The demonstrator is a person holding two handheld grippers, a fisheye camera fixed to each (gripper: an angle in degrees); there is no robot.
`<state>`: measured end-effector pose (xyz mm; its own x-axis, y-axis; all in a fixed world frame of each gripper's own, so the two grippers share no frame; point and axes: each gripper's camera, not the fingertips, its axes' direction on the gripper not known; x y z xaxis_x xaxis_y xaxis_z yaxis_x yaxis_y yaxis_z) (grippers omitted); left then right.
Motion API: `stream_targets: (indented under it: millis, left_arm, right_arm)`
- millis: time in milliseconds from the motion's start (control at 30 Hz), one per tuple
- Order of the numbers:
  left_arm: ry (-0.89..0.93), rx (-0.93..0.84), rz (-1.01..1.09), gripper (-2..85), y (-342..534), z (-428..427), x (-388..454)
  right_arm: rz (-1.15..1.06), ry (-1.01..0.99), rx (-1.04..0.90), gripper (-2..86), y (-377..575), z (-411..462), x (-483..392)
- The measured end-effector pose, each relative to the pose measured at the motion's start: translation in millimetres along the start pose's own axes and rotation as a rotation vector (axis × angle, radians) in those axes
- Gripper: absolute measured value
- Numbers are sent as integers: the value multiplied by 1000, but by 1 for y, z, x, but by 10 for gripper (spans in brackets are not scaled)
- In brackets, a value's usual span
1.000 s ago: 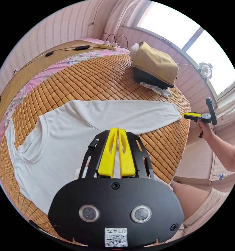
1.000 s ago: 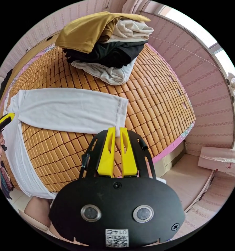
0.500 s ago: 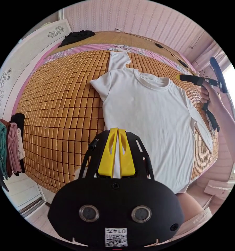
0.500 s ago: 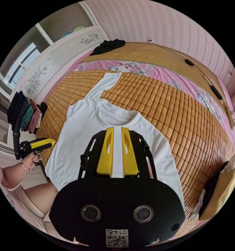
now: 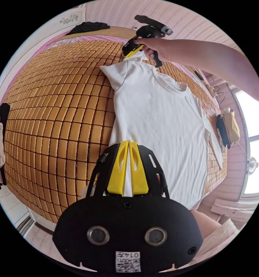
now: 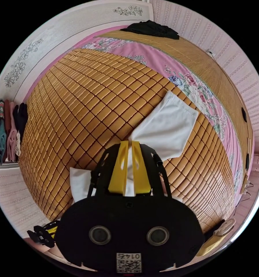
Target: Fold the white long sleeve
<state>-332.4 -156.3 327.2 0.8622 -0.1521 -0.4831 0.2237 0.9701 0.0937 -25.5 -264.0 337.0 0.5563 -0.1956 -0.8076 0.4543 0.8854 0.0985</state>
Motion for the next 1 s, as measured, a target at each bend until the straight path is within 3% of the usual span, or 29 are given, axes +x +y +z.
stream_targets:
  millis: [100, 167, 233, 333, 467, 600, 800, 867, 1000]
  left_arm:
    - [23, 21, -4, -10, 11, -7, -15]
    - [31, 26, -8, -9, 17, -13, -25]
    - [37, 25, -19, -8, 22, -18, -32]
    - [55, 48, -35, -4, 33, -34, -44]
    - [74, 85, -14, -1, 56, -67, -61]
    - [26, 81, -69, 5, 81, -96, -91]
    - [-331, 30, -178, 39, 115, -137, -173]
    - [-474, -9, -135, 47, 115, -142, -199]
    - [-519, -120, -31, 46, 98, -130, -228]
  right_arm:
    - [-74, -80, 14, 1, -10, -32, -5]
    - [-184, -245, 111, 1, -13, -71, -20]
    - [-470, -557, 196, 4, -7, -132, -61]
    - [-778, -701, 228, 16, 13, -194, -111]
    - [-808, -581, 197, 49, 15, -214, -130]
    - [-690, -403, 84, 60, 15, -198, -122]
    - [-680, -51, -21, 76, 28, -173, -144]
    - [-687, -16, -30, 54, 31, -174, -152]
    - [-663, -5, -14, 0, 33, -194, -162]
